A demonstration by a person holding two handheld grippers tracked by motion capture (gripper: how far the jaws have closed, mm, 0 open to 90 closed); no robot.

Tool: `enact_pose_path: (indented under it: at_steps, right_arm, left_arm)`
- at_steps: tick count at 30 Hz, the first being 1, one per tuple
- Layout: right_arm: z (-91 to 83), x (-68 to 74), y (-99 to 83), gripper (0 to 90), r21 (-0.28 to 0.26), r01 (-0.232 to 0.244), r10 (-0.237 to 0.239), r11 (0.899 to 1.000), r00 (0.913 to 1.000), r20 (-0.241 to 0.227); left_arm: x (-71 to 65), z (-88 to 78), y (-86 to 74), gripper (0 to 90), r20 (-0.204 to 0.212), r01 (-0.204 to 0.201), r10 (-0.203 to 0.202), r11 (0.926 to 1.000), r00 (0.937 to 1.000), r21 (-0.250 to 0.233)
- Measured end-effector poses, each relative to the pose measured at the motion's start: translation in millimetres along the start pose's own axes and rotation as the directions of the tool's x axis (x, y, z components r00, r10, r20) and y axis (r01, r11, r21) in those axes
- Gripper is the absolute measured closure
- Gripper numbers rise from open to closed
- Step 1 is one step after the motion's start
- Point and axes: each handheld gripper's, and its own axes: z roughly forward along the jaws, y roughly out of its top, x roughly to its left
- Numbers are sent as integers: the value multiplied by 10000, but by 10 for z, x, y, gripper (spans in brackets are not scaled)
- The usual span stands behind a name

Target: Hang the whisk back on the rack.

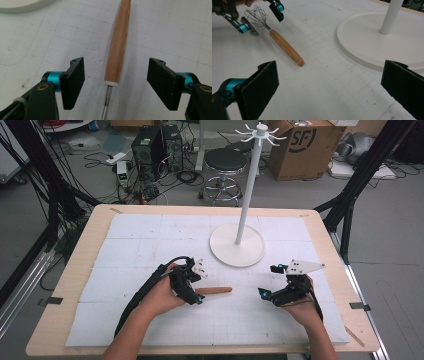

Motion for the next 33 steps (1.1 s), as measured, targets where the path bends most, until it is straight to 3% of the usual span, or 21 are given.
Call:
enact_pose_path:
  at_steps: [9,12,16,18,23,29,33]
  right_arm:
    - [13,2,-1,3,96,124,-124,9999,9999,-18]
    - [25,5,-2,3,175,185,-186,9997,9998,15]
    - [20,9,-2,3,156,164,-165,9997,9999,24]
    - [17,11,-2,3,147,135,-135,9998,9999,23]
    - [18,12,-1,4,166,182,-182,9997,9998,21]
    - [17,9,-2,4,164,229,-230,9996,9997,24]
    - [21,13,-3,4,207,176,-176,9996,9998,-4]
  left_arm:
    - [67,111,2,474,212,183,-199,9971,9996,744]
    - [57,151,3,498,228,-14,-10,9946,9997,1041]
    - [53,213,-2,641,165,-35,12,9900,9999,1407]
    - [60,201,1,701,256,-95,60,9901,9997,1398]
    - [49,183,13,732,192,-35,8,9898,9998,1422]
    - [84,19,10,733,267,298,-311,9983,9992,494]
    - [118,-157,21,733,496,686,-653,9954,9966,-673]
